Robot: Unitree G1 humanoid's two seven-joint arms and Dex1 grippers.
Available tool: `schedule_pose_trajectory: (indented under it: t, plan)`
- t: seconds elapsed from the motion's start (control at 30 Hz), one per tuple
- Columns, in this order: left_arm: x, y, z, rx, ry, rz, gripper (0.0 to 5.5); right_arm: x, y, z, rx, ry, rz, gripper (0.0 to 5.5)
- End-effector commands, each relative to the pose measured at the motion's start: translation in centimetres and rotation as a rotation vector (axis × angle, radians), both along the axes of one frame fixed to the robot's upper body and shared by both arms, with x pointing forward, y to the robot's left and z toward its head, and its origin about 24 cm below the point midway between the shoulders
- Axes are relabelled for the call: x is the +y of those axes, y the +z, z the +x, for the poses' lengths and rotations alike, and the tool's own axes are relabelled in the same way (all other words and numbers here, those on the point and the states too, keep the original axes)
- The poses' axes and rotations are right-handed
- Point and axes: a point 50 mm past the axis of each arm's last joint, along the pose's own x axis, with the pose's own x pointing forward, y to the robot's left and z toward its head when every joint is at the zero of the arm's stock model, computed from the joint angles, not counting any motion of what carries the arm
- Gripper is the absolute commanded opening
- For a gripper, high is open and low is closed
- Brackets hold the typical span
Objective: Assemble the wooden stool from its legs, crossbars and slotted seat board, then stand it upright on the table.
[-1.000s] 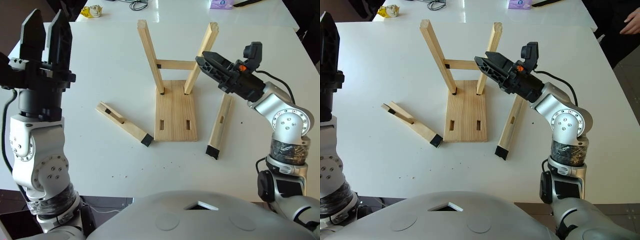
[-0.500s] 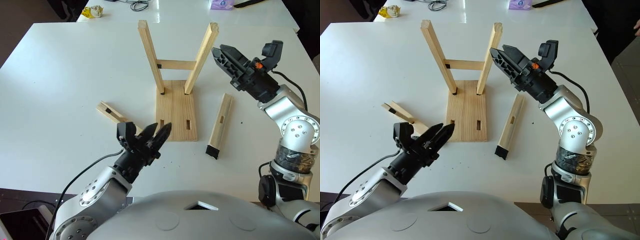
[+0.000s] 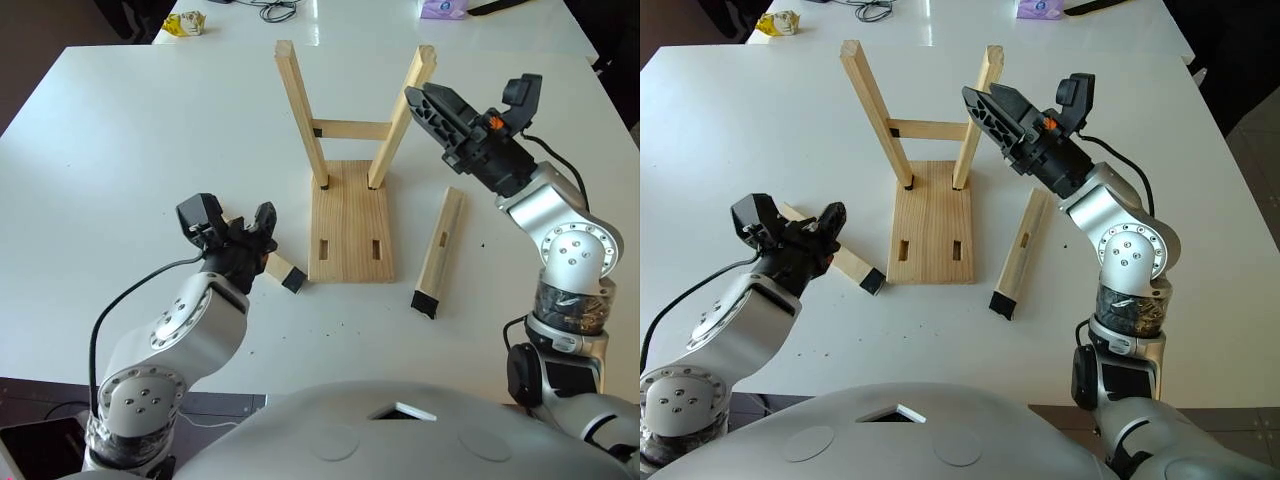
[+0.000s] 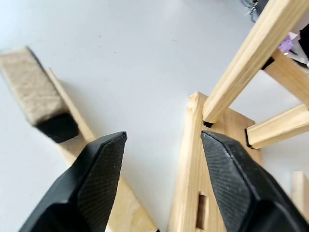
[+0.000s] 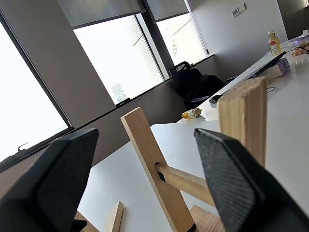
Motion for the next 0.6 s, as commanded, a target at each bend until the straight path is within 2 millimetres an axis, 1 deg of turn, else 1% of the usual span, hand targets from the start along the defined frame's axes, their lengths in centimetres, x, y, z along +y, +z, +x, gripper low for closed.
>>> schedule_pose_trajectory:
  t: [0.03,0.2,0.33,0.43,0.53,0.6]
  plan:
    - [-1.4,-0.6,-0.6,0.078,0.06,-0.051,2.86,0.7,0.5,0.3,0.017,0.06,-0.017,3.65]
    - [-2.2,-0.9,-0.5,0.102,0.188,-0.042,2.86,1.2,0.3,0.9,0.054,0.133,-0.055,3.65]
    - [-2.4,-0.9,-1.3,0.15,0.29,-0.04,2.86,1.5,0.6,1.4,0.064,0.177,-0.07,3.65]
    - [-2.6,-0.8,-1.6,0.164,0.322,-0.03,2.86,1.6,0.6,1.4,0.074,0.202,-0.081,3.65]
    - [-2.7,-1.7,-1.5,0.204,0.345,0.002,2.86,2.1,0.5,1.4,0.08,0.218,-0.078,3.65]
    - [-2.7,-2.2,-1.3,0.206,0.376,0.032,3.14,2.6,0.7,1.5,0.079,0.242,-0.073,3.65]
